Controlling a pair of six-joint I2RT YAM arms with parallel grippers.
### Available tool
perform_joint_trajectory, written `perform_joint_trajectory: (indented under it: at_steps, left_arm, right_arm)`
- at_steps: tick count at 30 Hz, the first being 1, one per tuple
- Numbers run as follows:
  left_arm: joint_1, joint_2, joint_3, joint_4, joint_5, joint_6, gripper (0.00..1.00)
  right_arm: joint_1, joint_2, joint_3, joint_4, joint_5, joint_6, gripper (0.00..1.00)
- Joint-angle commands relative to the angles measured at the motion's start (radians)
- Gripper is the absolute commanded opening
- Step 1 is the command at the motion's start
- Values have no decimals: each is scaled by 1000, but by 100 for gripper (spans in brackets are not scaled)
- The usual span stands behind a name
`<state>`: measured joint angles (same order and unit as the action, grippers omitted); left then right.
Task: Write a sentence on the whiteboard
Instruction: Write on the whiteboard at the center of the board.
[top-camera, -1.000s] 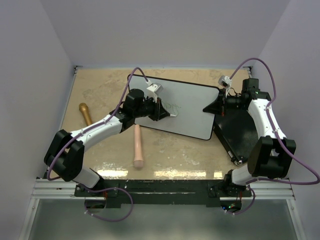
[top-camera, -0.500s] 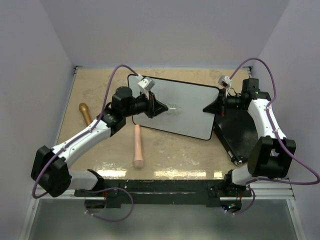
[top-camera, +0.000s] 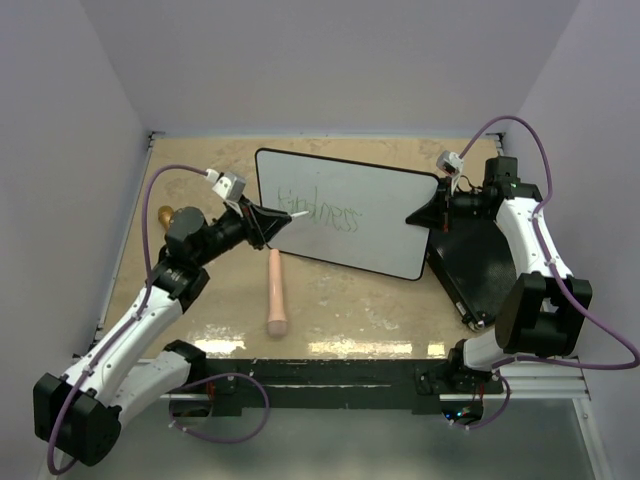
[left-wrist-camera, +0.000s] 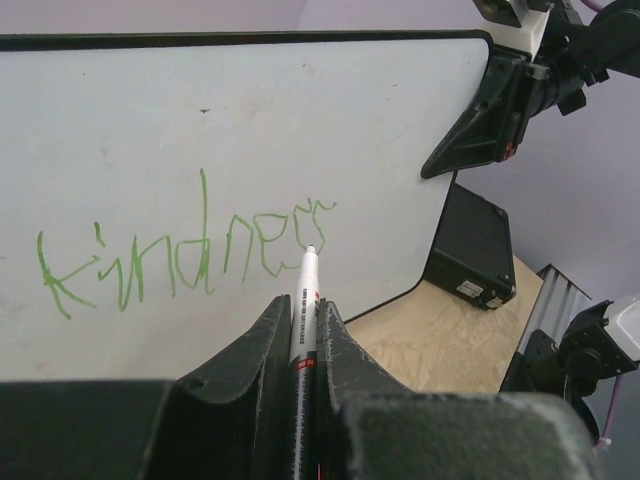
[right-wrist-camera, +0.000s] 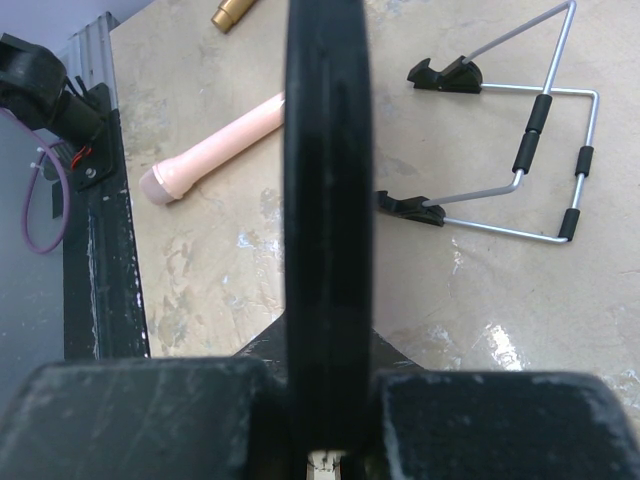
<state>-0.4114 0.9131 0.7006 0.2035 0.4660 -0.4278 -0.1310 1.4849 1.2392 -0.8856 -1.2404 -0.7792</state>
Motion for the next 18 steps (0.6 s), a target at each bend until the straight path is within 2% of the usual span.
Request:
perform_joint_trajectory:
  at_steps: [1,7,14,17,18]
  left_arm:
    - [31,-32,-47,82,2,-34,0]
    - [46,-88,-165,224,13,-101,0]
    - [40,-115,-196,215,19,-92,0]
    - [5,-118,-205,221,-18,-85,0]
    - [-41,-114,-210,229,-33,-80,0]
  right_arm:
    - [5,-41,6,4,75,-28,0]
    - [5,-41,5,4,73,-34,0]
    - [-1,-43,9,4,70,-35,0]
    - [-7,-44,9,4,67,-35,0]
    - [-10,-44,11,2,65,-34,0]
